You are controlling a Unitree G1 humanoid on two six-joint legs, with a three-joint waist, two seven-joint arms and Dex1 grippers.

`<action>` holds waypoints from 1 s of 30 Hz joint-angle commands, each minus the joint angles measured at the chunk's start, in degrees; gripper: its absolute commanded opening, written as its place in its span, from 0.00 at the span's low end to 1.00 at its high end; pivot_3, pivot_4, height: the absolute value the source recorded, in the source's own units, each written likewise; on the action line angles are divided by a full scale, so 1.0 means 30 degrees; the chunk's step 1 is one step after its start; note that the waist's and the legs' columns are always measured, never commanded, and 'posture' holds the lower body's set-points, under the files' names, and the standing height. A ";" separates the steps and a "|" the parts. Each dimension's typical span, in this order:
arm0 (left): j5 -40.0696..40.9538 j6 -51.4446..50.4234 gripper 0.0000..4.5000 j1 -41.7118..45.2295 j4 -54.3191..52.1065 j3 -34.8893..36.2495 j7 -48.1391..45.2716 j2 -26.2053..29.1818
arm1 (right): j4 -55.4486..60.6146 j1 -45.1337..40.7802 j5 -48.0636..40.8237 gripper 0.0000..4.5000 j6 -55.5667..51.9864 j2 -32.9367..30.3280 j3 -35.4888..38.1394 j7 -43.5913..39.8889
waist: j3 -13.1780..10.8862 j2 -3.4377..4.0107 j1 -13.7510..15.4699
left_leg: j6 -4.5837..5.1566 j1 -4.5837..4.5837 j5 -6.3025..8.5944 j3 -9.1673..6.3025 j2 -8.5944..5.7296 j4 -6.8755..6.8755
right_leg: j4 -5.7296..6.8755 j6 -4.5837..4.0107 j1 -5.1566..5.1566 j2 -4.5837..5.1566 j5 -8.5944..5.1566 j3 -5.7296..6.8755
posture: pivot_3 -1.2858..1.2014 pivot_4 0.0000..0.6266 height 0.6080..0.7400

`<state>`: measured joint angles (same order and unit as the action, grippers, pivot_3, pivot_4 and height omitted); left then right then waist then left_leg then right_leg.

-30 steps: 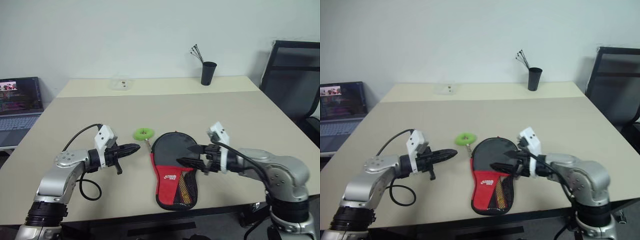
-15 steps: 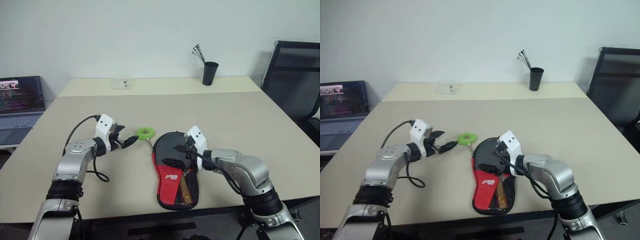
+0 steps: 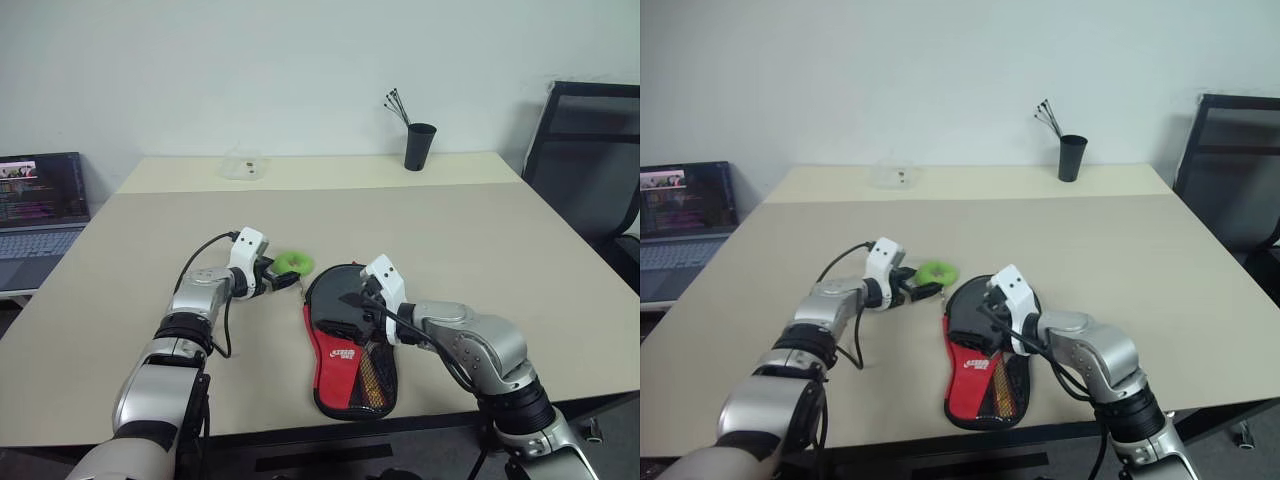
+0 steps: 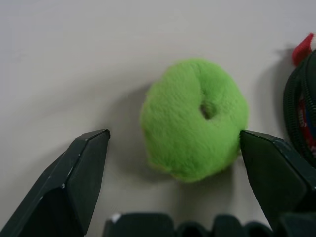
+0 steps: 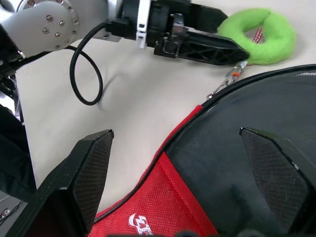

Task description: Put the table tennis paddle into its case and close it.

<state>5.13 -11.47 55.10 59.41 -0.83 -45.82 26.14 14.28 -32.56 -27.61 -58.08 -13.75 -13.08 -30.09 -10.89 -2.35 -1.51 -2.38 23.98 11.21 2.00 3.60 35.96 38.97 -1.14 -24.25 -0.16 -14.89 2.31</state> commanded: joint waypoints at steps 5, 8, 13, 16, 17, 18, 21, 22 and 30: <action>-0.0924 0.1169 0.99 0.0851 0.1435 -0.0170 -0.0535 -0.0322 | 0.0602 -0.0025 0.0041 1.00 0.0280 0.0172 0.0031 0.0242 | 0.0001 -0.0001 -0.0002 | -0.0001 -0.0001 -0.0001 -0.0003 0.0000 0.0002 | 0.0003 0.0000 0.0002 0.0000 0.0000 0.0001 | 0.52 0.24 1.00; -0.1031 0.1327 0.91 0.0826 0.1581 -0.0054 -0.0534 -0.0320 | 0.0552 -0.0031 0.0118 1.00 0.0350 0.0182 -0.0039 0.0276 | 0.0001 -0.0002 -0.0003 | -0.0001 -0.0002 0.0000 -0.0003 -0.0001 0.0003 | 0.0004 0.0000 0.0003 0.0001 0.0000 0.0001 | 0.52 0.24 1.00; -0.0947 0.1331 0.57 0.0531 0.1334 0.0138 -0.0634 -0.0266 | 0.0304 -0.0057 0.0332 1.00 0.0585 0.0311 -0.0188 0.0374 | 0.0002 -0.0002 -0.0006 | -0.0001 -0.0003 -0.0001 -0.0004 0.0000 0.0004 | 0.0007 0.0000 0.0004 0.0001 0.0001 0.0001 | 0.52 0.24 1.00; -0.0896 0.1300 0.32 0.0357 0.1173 0.0217 -0.0680 -0.0270 | 0.0013 -0.0123 0.0859 1.00 0.0943 0.0307 -0.0491 0.0513 | 0.0004 -0.0005 -0.0007 | -0.0001 -0.0011 -0.0001 -0.0003 0.0001 0.0007 | 0.0014 0.0000 0.0005 0.0001 0.0001 0.0001 | 0.52 0.24 1.00; -0.0872 0.1284 0.25 0.0289 0.1100 0.0253 -0.0699 -0.0263 | -0.0117 -0.0151 0.1076 1.00 0.1087 0.0308 -0.0624 0.0549 | 0.0004 -0.0005 -0.0009 | -0.0001 -0.0020 -0.0001 -0.0003 0.0002 0.0007 | 0.0015 -0.0001 0.0013 0.0001 0.0001 0.0001 | 0.52 0.24 1.00; -0.0846 0.1270 0.17 0.0228 0.1018 0.0280 -0.0720 -0.0258 | -0.0292 -0.0188 0.1290 1.00 0.1276 0.0299 -0.0773 0.0563 | 0.0004 -0.0005 -0.0021 | -0.0001 -0.0027 -0.0001 -0.0004 0.0004 0.0009 | 0.0015 -0.0001 0.0020 0.0001 0.0001 0.0002 | 0.52 0.24 1.00; -0.0792 0.1272 0.01 0.0109 0.0728 0.0283 -0.0825 -0.0228 | -0.1035 -0.0294 0.1952 1.00 0.1928 0.0484 -0.1045 0.0701 | 0.0005 -0.0005 -0.0067 | 0.0000 -0.0036 -0.0002 -0.0004 0.0007 0.0014 | 0.0028 -0.0001 0.0023 0.0000 0.0001 0.0001 | 0.52 0.24 1.00; -0.0791 0.1285 0.01 0.0083 0.0640 0.0275 -0.0857 -0.0224 | -0.1281 -0.0320 0.2145 1.00 0.2122 0.0563 -0.1086 0.0746 | 0.0005 -0.0005 -0.0068 | 0.0000 -0.0039 -0.0002 -0.0003 0.0009 0.0014 | 0.0032 -0.0001 0.0024 0.0000 0.0001 0.0000 | 0.52 0.24 1.00; -0.1490 0.1659 0.01 0.0286 -0.0169 -0.0521 -0.1635 -0.0221 | -0.5255 -0.0385 0.5596 1.00 0.5236 0.0411 -0.2638 0.1119 | 0.0010 -0.0013 -0.0052 | -0.0001 -0.0031 -0.0002 0.0002 0.0002 0.0014 | 0.0020 0.0000 0.0025 -0.0005 0.0001 -0.0004 | 0.52 0.24 1.00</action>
<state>1.63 -7.32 55.42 60.74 -1.61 -50.05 25.04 -0.16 -33.89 -12.31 -43.35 -12.29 -20.44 -26.85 -10.86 -2.39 -1.66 -2.38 23.88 11.20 2.01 3.61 36.00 39.02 -1.14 -24.18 -0.18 -14.89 2.30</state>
